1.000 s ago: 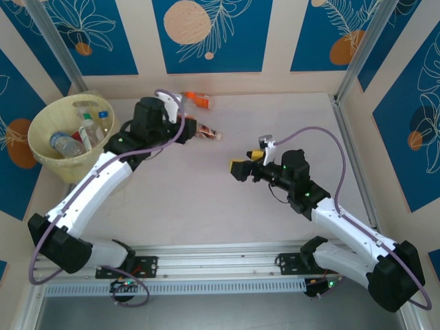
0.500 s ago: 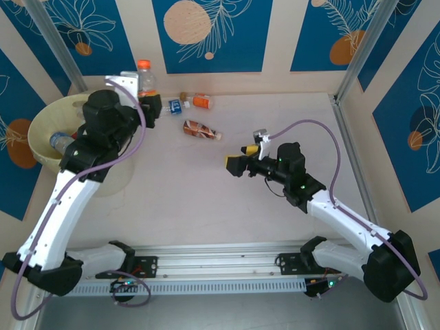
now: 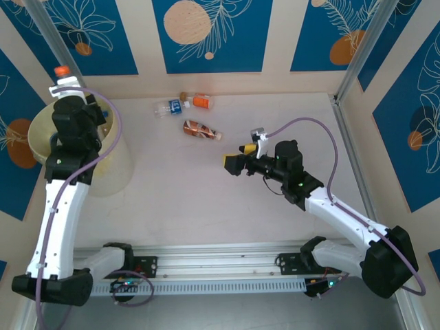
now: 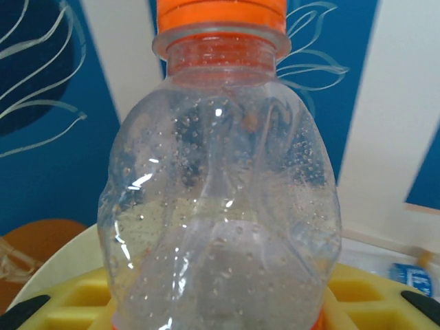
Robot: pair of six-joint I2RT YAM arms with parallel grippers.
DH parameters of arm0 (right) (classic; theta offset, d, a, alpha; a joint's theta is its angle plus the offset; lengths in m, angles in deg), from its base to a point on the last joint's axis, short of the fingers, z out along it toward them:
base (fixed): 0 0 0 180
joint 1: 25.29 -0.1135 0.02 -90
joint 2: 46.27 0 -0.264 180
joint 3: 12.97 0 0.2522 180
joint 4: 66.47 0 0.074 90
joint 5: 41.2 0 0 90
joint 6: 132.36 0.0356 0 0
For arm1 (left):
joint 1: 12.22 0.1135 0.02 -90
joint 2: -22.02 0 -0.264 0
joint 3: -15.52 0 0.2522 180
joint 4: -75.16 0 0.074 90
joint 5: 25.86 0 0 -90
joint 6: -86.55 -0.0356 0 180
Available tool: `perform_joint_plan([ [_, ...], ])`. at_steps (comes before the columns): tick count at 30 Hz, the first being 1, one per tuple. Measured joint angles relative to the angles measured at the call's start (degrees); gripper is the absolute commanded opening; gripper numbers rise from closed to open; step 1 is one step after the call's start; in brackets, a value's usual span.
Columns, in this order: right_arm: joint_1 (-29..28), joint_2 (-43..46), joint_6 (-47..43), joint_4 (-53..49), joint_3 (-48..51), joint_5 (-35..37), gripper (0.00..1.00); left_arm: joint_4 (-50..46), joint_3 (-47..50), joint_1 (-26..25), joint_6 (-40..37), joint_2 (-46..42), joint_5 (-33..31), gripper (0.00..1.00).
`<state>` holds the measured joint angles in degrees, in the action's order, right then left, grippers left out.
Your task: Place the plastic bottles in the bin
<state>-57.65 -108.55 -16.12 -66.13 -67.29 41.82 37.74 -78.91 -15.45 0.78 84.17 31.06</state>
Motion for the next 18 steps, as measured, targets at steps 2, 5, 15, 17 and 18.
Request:
perform_joint_plan([
  [2, -0.04, -0.39, -0.04, -0.02, -0.33, -0.13, 1.0, -1.81, -0.76, 3.61, 1.31, 1.27, 0.98, 0.41],
  [5, -0.17, -0.92, -0.42, -0.02, -0.74, -0.15, 1.0, -4.9, -2.05, 9.29, 3.58, 3.93, 2.86, 0.42],
  [15, -0.33, -3.13, -0.83, -1.09, -3.91, -1.05, 1.0, -12.87, -6.45, 21.4, 12.22, 16.52, 10.97, 0.67],
  [17, -0.57, -3.8, -0.83, -1.51, -4.7, -1.25, 1.0, -14.05, -8.92, 21.77, 15.21, 19.61, 10.99, 0.78],
  [18, -0.72, -4.15, -0.81, -1.79, -5.16, -1.44, 1.0, -14.58, -9.99, 21.75, 16.83, 20.94, 10.78, 0.79],
])
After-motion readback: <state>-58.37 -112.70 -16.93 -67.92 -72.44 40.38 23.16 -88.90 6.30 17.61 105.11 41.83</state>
